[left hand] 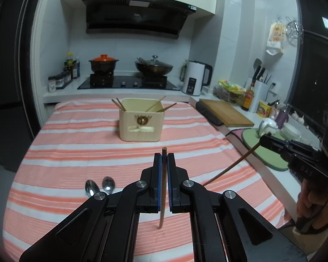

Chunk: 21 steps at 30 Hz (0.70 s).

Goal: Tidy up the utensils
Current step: 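Carry the left tool's chopstick to the box while the right tool carries its chopstick there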

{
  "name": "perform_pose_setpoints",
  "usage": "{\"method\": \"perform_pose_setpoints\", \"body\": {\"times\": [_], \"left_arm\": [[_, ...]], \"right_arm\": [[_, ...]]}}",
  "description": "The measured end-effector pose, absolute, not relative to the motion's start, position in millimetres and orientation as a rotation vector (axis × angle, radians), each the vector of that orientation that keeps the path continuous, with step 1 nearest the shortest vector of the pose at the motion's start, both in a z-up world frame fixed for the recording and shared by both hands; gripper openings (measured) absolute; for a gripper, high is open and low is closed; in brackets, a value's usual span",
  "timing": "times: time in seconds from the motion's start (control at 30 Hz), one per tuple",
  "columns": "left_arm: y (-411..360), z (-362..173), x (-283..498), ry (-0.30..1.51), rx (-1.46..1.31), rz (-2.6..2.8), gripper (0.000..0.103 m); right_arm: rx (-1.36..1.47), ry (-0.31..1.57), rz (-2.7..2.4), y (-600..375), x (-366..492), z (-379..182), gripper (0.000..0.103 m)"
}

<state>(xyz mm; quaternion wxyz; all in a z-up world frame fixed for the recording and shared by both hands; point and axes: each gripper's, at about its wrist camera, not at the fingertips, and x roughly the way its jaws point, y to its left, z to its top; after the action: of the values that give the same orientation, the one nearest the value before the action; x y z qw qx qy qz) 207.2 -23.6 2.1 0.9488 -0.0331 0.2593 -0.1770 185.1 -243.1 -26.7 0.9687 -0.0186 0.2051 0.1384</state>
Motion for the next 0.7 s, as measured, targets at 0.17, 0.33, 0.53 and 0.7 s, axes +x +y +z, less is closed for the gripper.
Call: {"method": "perform_pose_setpoints", "body": {"times": [0.17,0.33,0.53,0.7], "left_arm": [[-21,8,208,0.522,-0.083,-0.372,0.002],[-20,13,212,0.512,-0.087,-0.370,0.002],[-18,21,222,0.506,-0.098,-0.373,0.002],[-18,26,232,0.506,-0.096,-0.377,0.002]], "right_arm": [[-0.033,0.407,0.293,-240,182,-21,0.006],[-0.034,0.391,0.305,-237,181,-11,0.006],[-0.038,0.371,0.326,-232,183,2,0.006],[-0.044,0.359,0.344,-225,188,11,0.006]]}}
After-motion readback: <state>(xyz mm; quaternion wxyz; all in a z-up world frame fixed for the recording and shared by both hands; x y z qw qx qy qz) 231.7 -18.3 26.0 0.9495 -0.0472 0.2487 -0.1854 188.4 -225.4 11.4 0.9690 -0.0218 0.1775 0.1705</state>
